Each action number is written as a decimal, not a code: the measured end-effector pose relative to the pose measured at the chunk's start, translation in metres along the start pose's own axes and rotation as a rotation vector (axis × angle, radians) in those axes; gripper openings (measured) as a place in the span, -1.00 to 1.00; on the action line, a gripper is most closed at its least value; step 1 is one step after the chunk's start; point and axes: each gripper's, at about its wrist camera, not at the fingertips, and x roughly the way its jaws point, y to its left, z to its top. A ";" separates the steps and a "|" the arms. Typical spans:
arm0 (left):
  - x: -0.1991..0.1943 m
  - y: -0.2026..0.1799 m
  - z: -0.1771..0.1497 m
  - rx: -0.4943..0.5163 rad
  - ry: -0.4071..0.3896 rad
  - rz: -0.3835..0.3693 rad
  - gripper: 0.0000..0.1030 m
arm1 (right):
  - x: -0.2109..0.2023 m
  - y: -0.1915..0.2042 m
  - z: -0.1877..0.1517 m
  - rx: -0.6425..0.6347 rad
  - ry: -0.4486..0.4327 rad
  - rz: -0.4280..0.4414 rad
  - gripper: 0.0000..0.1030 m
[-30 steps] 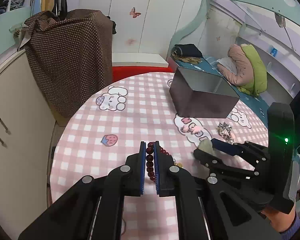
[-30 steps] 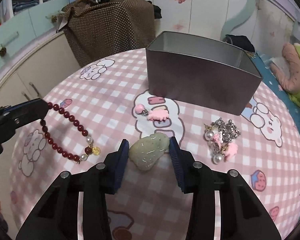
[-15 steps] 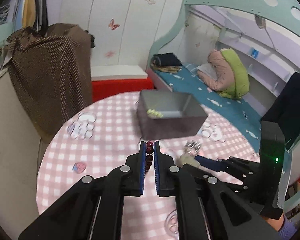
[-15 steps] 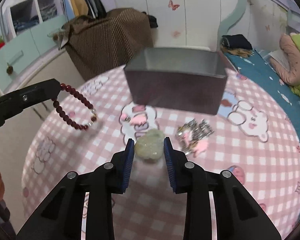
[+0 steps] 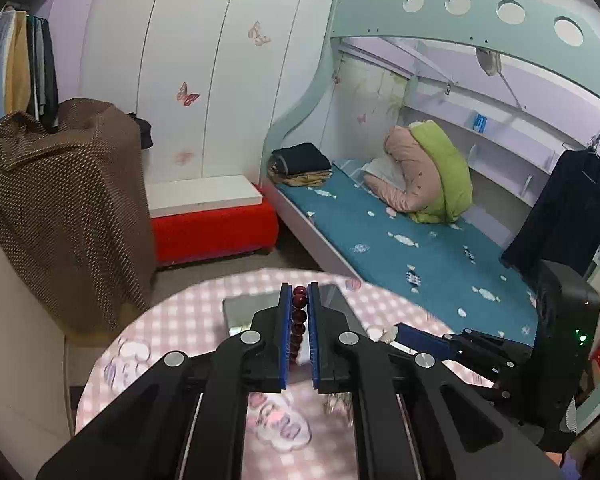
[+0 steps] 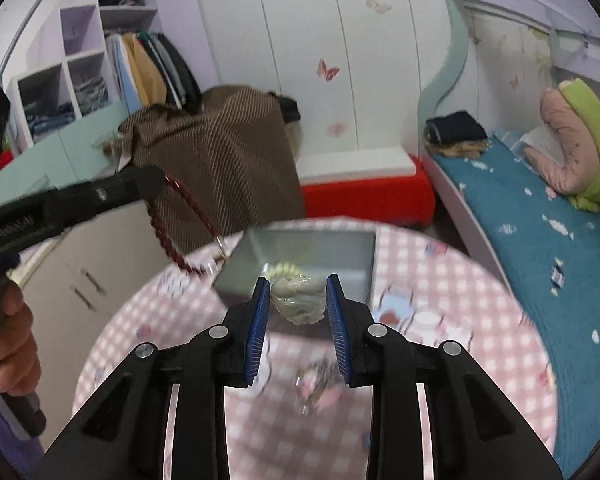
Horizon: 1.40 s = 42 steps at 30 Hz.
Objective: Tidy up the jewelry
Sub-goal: 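Grasp the jade pendant with the right tool while the left tool holds the red bracelet, then lower the red bracelet and jade pendant into the grey box with both tools and release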
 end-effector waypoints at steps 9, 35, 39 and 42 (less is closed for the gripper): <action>0.065 0.014 -0.008 -0.021 0.123 0.043 -0.87 | 0.043 -0.010 0.029 0.021 0.018 0.007 -0.43; 0.054 0.030 -0.033 -0.056 0.128 0.134 0.21 | 0.067 -0.008 0.005 0.039 0.091 0.002 -0.09; 0.029 0.031 -0.033 -0.083 0.079 0.142 0.49 | 0.041 -0.007 0.006 0.034 0.051 -0.004 -0.02; 0.007 0.030 -0.036 -0.103 0.034 0.148 0.60 | 0.015 -0.009 0.005 0.039 0.016 -0.014 0.05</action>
